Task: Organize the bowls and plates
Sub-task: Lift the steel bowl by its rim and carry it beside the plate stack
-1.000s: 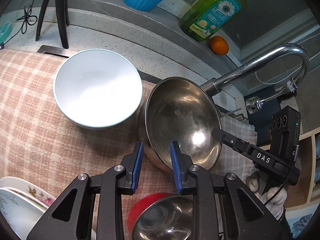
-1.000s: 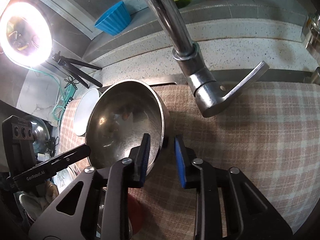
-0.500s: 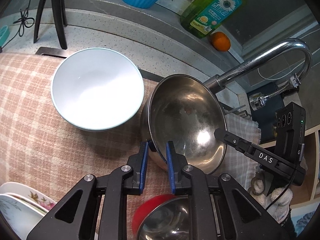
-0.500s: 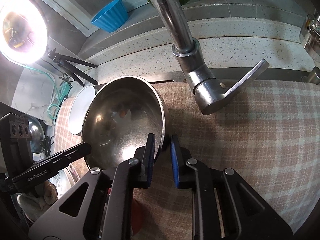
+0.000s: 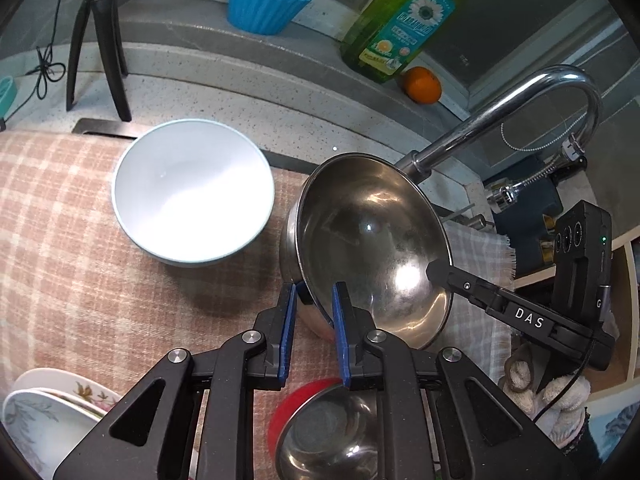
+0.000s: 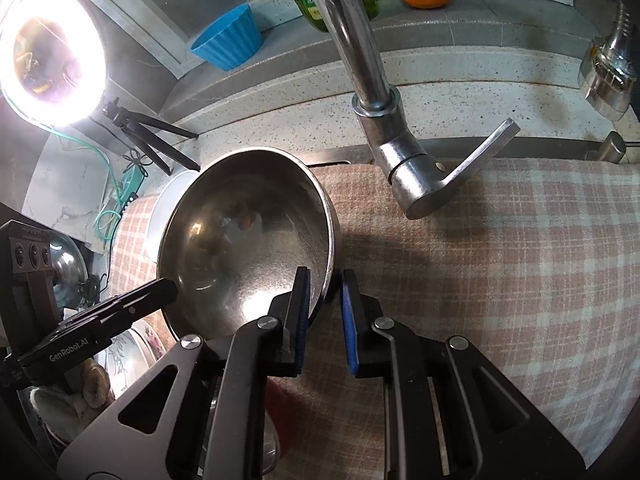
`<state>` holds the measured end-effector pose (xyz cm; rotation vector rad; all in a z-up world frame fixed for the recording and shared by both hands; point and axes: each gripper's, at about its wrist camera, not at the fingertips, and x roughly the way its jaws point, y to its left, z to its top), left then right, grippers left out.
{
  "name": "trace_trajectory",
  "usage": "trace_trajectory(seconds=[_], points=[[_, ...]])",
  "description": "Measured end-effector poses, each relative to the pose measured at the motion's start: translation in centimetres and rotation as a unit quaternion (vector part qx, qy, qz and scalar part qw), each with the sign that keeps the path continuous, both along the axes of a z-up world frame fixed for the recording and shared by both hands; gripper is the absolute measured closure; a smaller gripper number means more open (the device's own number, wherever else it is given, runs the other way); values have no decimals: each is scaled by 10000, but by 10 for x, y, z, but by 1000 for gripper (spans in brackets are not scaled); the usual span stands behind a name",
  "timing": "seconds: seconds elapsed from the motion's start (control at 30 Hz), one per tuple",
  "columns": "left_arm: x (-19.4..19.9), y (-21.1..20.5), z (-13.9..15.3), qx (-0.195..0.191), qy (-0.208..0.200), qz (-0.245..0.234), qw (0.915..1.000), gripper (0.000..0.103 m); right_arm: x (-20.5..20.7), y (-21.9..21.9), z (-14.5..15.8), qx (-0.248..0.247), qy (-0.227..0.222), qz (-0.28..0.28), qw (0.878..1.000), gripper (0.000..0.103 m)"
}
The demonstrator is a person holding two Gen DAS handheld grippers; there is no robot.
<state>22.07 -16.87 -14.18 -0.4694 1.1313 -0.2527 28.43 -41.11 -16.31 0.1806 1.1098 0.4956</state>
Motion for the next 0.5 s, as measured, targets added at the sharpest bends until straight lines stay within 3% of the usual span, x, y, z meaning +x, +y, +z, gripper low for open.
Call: trace_trajectory(seconds=[0.5], points=[[-24,35,32,-86,-433,-3,9990,88,-33,28,38,35,-390,64,9992,88]])
